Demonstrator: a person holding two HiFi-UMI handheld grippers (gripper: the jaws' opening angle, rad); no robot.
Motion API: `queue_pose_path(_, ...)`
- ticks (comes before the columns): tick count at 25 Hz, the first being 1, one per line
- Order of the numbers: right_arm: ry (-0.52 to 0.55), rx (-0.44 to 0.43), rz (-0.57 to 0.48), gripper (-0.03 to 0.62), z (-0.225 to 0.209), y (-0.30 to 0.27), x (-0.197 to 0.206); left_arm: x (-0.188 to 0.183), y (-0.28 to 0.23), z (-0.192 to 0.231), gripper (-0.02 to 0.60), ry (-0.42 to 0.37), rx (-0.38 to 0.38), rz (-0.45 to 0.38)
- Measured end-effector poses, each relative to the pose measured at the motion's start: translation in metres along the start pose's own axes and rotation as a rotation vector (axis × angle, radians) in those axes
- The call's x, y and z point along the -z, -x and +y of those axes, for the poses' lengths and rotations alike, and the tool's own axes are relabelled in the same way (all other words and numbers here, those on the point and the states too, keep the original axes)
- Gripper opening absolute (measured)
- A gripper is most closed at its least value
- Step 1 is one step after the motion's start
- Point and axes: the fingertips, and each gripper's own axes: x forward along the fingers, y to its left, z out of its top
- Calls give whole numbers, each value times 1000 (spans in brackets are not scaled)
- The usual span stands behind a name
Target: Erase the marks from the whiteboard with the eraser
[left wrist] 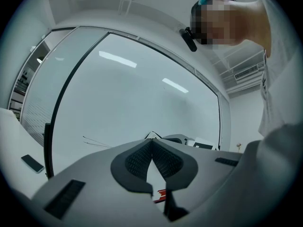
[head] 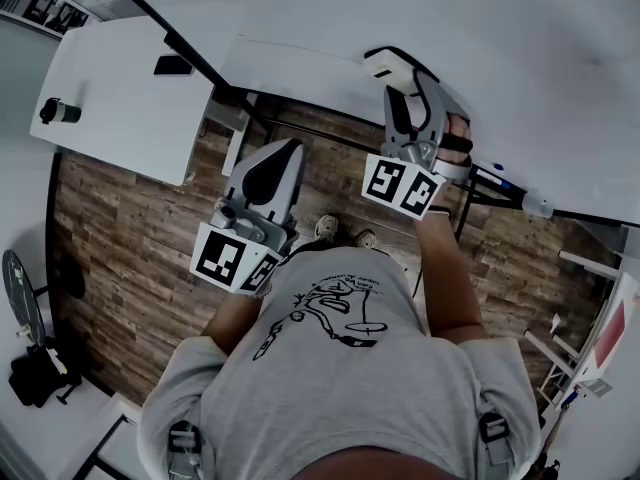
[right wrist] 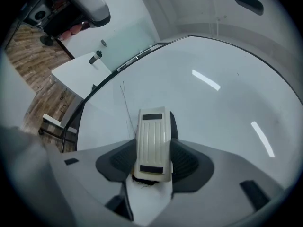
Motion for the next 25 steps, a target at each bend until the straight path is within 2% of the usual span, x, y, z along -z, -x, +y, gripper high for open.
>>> queue_pose_path(17, 64, -74, 7, 230, 54, -23, -2, 2, 21, 2, 21, 6, -14, 6)
queue_pose_path(25, 109, -110, 42, 230, 79, -31, -1, -3, 33, -3, 21, 0, 17, -2)
